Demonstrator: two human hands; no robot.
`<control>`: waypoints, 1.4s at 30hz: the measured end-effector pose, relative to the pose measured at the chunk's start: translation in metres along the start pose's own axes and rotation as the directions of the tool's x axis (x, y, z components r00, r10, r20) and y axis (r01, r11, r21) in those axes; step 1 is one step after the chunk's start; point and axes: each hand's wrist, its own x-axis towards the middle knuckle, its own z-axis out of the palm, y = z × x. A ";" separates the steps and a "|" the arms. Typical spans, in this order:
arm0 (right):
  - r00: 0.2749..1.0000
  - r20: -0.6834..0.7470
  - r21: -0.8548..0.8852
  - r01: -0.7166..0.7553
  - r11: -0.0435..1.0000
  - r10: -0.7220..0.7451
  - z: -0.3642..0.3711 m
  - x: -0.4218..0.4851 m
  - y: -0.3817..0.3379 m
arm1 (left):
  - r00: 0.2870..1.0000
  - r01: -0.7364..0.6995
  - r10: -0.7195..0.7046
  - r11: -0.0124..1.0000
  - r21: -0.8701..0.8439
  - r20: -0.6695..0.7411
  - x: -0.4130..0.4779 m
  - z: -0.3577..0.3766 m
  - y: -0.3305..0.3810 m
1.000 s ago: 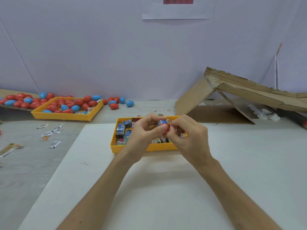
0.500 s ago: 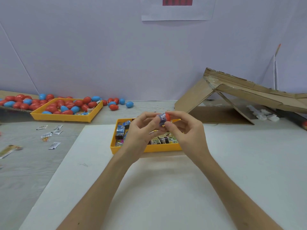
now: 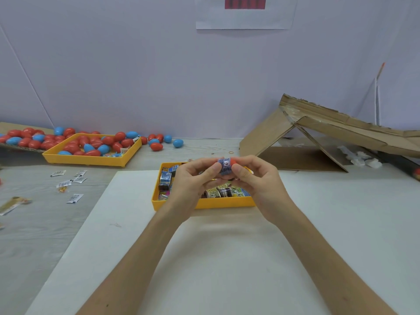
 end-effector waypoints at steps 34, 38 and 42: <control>0.983 -0.128 0.092 -0.120 0.989 0.131 0.015 0.025 -0.012 | 0.890 -0.075 0.173 0.968 0.237 -0.421 0.012 -0.014 -0.004; 0.902 -0.038 0.362 -0.389 0.847 0.430 0.018 0.055 -0.014 | 0.822 -0.044 0.173 0.969 0.243 -0.542 0.013 -0.017 -0.005; 0.914 -0.157 0.763 -0.128 0.634 0.373 -0.007 0.101 -0.046 | 0.809 -0.023 0.147 0.975 0.220 -0.569 0.014 -0.019 -0.005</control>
